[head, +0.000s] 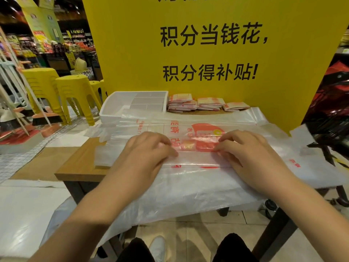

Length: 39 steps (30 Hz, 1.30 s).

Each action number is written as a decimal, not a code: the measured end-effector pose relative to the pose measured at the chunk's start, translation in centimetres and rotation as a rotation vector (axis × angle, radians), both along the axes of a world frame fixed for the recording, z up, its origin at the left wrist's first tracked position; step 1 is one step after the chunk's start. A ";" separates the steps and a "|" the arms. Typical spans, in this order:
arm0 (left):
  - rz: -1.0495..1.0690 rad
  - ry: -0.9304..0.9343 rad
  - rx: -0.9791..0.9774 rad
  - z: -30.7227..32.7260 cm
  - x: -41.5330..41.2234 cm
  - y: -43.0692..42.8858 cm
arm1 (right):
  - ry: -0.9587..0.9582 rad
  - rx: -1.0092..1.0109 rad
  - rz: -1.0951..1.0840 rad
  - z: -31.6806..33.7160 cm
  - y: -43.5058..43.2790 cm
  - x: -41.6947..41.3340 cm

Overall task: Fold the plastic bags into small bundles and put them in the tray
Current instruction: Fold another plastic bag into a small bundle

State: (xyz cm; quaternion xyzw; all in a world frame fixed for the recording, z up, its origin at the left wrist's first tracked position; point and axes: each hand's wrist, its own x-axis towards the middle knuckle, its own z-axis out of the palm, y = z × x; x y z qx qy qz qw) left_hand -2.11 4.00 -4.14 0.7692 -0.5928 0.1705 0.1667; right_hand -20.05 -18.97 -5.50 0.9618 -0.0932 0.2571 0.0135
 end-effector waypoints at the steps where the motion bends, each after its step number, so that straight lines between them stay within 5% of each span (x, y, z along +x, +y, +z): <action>1: -0.024 -0.014 0.014 -0.4 -0.2 0.1 | -0.031 -0.011 0.038 -0.4 0.3 0.2; 7: 0.045 0.202 0.159 -1.9 -0.2 1.5 | 0.099 0.243 0.085 -0.9 0.9 -0.6; 17: 0.175 0.316 0.417 -1.7 0.6 2.9 | 0.585 0.304 -0.026 0.6 -3.1 -4.2; 25: 0.298 0.219 0.330 -1.9 0.2 3.1 | 0.538 0.202 -0.129 1.5 -3.4 -4.7; 28: 0.247 0.137 0.264 -1.1 0.1 2.8 | 0.326 0.097 0.001 2.2 -1.3 -3.7; 39: 0.084 0.224 0.120 0.4 1.9 2.3 | 0.225 0.075 0.001 2.5 -0.1 -1.4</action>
